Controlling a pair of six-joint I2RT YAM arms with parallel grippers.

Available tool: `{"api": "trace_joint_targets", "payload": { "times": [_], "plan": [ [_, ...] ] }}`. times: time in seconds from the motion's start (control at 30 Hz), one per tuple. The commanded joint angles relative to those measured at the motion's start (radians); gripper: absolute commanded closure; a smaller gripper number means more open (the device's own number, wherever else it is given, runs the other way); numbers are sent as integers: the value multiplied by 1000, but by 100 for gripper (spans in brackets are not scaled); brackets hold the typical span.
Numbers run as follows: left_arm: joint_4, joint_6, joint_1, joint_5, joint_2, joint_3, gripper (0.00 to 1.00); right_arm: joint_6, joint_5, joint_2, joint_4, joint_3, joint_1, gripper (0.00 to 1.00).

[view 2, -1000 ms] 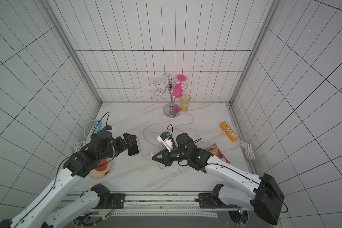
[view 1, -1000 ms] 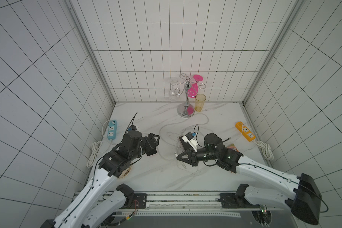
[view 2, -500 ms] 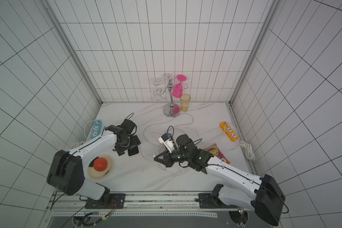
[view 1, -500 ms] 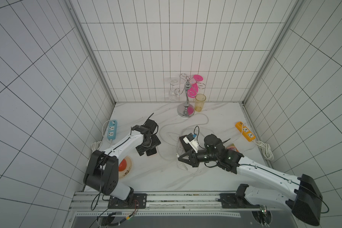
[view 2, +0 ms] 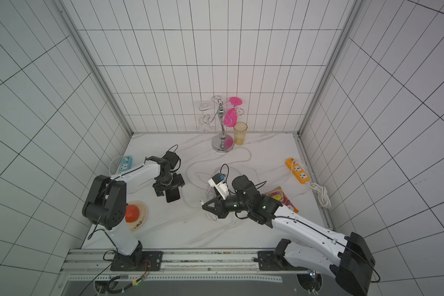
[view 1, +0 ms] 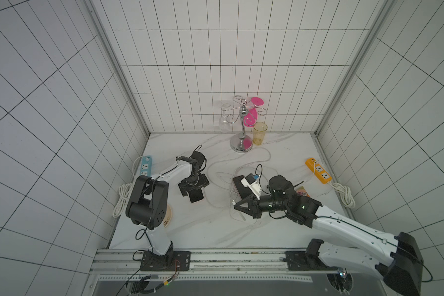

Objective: Plug the charging cable into the phone
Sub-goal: Pick up the phone at the center of the board.

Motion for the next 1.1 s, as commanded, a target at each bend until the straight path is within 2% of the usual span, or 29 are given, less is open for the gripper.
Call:
{"api": "trace_joint_targets", "payload": {
  "times": [0.0,0.4,0.77,0.83,0.87,0.9,0.93,1.0,1.07],
  "plan": [
    [27,65,26,6,38,17,4,-24,11,-30,-27,-4,-6,100],
    [66,133,61,-2,104,26,5,-34,15,-35,-49,-6,-6,100],
    [95,155,86,-5,155,36,16,-31,19,-55,-63,-21,-5,100],
    [99,162,85,-2,156,34,24,-30,20,-57,-64,-25,-6,100],
    [98,161,84,-7,148,30,32,-30,20,-57,-64,-27,-6,100],
    [94,156,84,-16,134,23,46,-30,21,-56,-63,-29,-7,100],
    [93,149,81,-25,111,14,56,-29,24,-56,-64,-31,-6,100],
    [98,139,73,-7,45,-8,61,-24,26,-57,-48,-42,-7,100],
    [96,122,55,17,-35,-26,71,-8,26,-52,-19,-66,-5,100]
  ]
}}
